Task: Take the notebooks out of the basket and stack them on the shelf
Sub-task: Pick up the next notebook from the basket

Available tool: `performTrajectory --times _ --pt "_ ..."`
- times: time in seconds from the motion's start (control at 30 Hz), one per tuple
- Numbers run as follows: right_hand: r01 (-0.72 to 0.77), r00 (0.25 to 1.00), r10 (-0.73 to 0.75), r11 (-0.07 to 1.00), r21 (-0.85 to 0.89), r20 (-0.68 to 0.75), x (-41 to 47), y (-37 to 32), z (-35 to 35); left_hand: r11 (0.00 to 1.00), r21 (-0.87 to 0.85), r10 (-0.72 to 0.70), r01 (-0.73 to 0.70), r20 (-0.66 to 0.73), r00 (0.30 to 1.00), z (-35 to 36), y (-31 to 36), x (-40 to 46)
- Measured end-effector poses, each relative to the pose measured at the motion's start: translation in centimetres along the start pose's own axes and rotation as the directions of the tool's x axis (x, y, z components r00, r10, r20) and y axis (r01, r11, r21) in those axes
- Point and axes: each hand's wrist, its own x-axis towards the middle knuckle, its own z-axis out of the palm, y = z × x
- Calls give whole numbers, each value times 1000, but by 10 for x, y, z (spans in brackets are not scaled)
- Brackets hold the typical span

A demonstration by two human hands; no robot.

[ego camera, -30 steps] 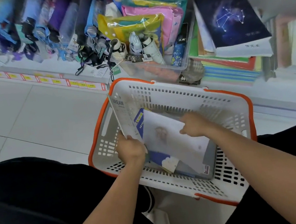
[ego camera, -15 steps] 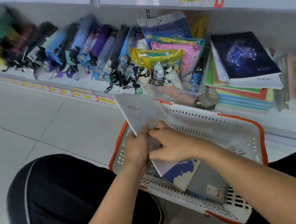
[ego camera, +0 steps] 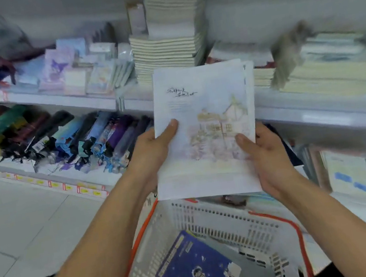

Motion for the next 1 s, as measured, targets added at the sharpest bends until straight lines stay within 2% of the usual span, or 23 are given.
performTrajectory --times 0.1,0.17,0.3,0.37,0.47,0.57,0.63,0.7,0.77,0.9,1.0 --pt "50 990 -62 995 -91 -130 32 -44 -25 971 238 -8 -39 193 981 27 33 29" --pt "17 985 -30 997 -78 -172 55 -76 -41 955 284 10 -84 253 968 42 45 45" --pt "-67 982 64 998 -11 -179 103 -127 -58 992 96 56 -76 196 979 83 61 84" --pt "-89 982 82 995 -38 -172 127 -142 -61 996 36 70 -77 162 984 103 68 111" --pt "-122 985 106 986 -115 -137 151 -152 -60 996 67 58 -64 100 993 124 73 158" --pt "-179 980 148 950 -257 -136 169 -144 -59 984 157 63 -83 127 990 131 69 189" --pt "-191 974 111 864 -465 -195 182 -137 -61 949 275 116 -153 144 983 128 62 204" --pt "-200 975 69 687 -699 -212 189 -136 -60 837 489 197 -245 148 969 124 53 217" --pt "-174 982 30 513 -841 -185 195 -137 -59 715 627 290 -309 136 947 121 47 226" --pt "-151 988 34 346 -926 -148 209 -133 -61 541 730 460 -417 158 874 117 47 231" --pt "-145 989 30 248 -958 -142 215 -129 -64 460 793 461 -399 171 871 120 49 232"
